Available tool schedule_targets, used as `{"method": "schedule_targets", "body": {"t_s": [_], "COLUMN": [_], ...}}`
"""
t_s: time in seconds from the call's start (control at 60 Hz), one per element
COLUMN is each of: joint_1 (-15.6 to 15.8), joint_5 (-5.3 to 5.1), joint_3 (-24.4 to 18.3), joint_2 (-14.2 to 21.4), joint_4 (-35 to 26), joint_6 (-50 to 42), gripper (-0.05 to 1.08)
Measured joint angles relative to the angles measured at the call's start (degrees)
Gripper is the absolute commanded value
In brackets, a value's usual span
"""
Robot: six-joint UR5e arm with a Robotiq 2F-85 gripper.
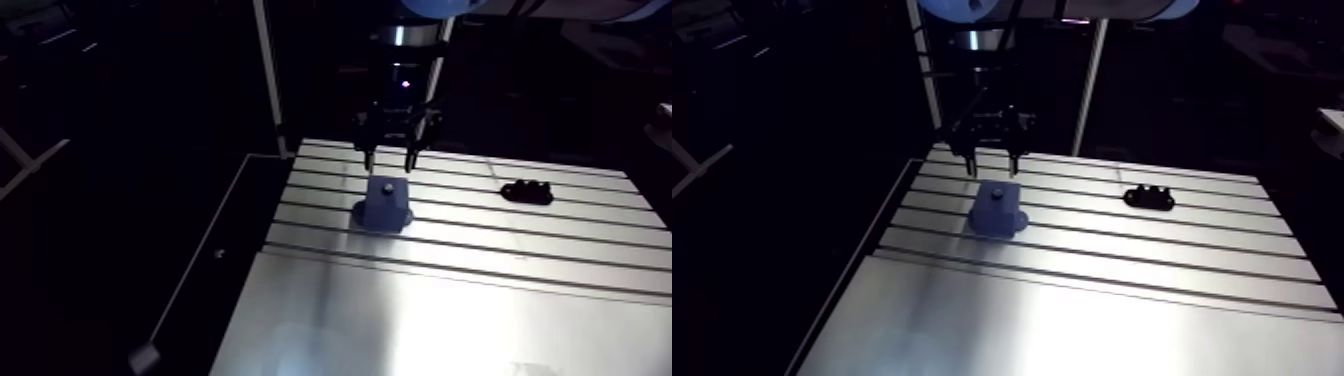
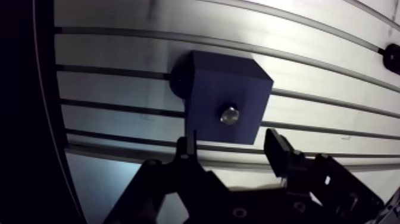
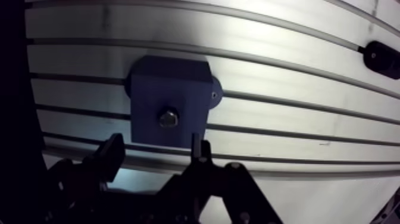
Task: Pick up the M10 bolt and insert it into the hex recess until seated.
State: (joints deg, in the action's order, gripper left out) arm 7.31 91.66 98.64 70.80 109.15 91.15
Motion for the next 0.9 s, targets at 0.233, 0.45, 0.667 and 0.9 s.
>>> {"method": "schedule_targets", "body": {"t_s": [0.233,0.45,0.667,0.9], "joint_1": [0.15,0.23,0.11,-0.01], "joint_5": [0.02,-0.12,-0.19,-0.41], "joint_3": [1.34,2.14,2.79,3.12], "joint_2": [-0.05,-0.17,-0.46,-0.80], "joint_4": [1.27,2.58,4.04,4.46], "joint_6": [0.00,1.04,2.59,3.69], "gripper": [0.44,0.46,0.46,0.49]}}
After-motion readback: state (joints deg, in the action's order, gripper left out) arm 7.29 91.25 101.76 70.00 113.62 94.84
